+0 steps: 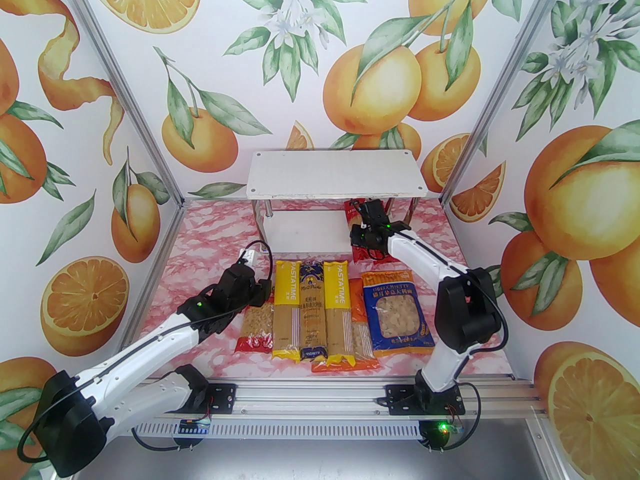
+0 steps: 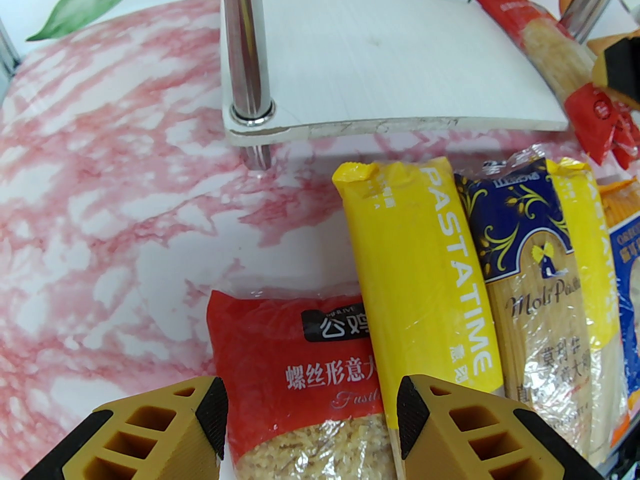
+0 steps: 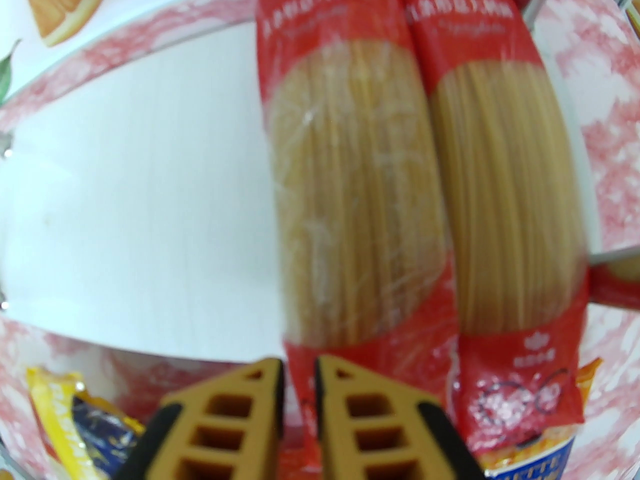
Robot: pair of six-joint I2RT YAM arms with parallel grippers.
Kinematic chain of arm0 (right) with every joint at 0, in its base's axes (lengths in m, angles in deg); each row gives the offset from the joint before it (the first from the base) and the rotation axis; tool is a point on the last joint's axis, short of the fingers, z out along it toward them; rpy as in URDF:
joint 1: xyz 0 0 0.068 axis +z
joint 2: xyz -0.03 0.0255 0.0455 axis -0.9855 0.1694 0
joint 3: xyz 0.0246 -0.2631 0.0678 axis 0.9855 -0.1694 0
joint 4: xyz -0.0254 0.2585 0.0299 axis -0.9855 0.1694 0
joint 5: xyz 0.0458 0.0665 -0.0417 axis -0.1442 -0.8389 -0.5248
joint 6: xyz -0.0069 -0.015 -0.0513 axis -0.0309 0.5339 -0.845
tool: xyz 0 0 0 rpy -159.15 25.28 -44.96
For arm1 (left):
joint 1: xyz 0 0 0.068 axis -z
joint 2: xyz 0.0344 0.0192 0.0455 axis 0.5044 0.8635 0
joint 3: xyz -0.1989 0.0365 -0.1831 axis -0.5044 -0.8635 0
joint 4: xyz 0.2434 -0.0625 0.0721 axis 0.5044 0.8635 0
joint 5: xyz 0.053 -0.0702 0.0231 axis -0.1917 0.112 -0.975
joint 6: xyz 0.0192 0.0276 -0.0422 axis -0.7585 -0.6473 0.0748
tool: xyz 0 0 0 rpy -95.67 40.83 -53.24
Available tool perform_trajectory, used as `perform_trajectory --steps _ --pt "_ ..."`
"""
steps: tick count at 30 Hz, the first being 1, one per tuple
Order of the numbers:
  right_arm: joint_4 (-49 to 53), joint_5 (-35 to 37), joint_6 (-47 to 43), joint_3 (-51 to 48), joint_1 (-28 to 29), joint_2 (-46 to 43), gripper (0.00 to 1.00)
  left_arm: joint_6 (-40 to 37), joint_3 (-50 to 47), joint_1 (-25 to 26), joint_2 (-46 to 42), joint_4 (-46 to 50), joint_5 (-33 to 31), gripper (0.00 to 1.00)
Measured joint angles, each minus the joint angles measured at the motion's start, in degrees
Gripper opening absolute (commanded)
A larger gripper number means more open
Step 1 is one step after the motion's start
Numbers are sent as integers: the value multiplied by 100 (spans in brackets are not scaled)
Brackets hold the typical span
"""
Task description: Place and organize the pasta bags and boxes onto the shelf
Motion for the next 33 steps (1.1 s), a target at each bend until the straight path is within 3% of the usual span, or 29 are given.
perform_trajectory --steps 15,21,27,33 --pt "-142 -85 59 -175 26 116 21 0 0 -9 -44 46 0 61" --pt "-216 -133 26 -184 35 107 43 0 0 -11 -44 44 0 61" --pt "-254 -219 -212 -232 66 -195 47 15 -52 -9 -50 39 0 58" --pt "22 -87 -505 -557 387 -1187 63 24 -153 66 -55 72 -15 61"
